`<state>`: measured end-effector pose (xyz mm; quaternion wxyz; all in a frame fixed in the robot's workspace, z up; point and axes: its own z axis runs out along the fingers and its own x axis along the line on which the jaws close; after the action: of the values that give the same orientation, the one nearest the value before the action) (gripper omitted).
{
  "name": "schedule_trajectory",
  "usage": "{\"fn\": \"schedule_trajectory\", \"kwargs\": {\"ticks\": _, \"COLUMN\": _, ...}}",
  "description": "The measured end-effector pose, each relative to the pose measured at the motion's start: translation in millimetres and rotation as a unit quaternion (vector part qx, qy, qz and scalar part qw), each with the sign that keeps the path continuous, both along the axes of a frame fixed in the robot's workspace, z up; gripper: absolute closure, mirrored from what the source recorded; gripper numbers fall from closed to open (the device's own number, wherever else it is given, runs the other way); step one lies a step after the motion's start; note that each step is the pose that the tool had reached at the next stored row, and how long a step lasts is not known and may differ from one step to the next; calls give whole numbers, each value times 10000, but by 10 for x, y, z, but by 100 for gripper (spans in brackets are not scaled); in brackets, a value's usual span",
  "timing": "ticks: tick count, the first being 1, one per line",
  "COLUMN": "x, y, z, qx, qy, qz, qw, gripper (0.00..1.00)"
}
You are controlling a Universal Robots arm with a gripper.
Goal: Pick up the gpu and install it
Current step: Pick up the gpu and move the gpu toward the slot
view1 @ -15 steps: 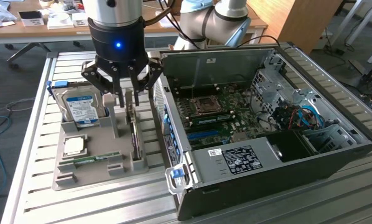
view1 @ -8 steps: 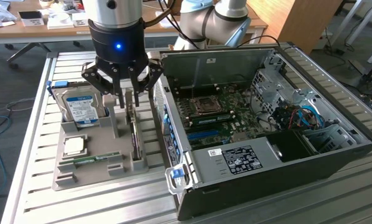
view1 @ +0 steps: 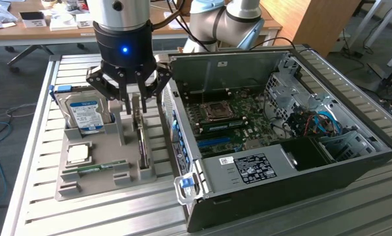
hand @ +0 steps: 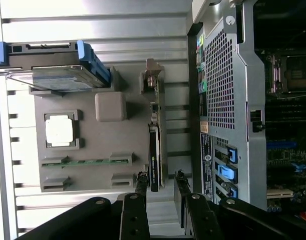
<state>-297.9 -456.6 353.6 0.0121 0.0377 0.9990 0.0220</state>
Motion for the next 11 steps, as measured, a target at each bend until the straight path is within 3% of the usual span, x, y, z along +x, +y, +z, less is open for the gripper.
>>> {"fn": "schedule_trajectory", "kwargs": {"ticks": 11, "x": 0, "y": 0, "z": -32, "qx": 0, "qy": 0, "qz": 0, "qw": 10000, "gripper": 64}}
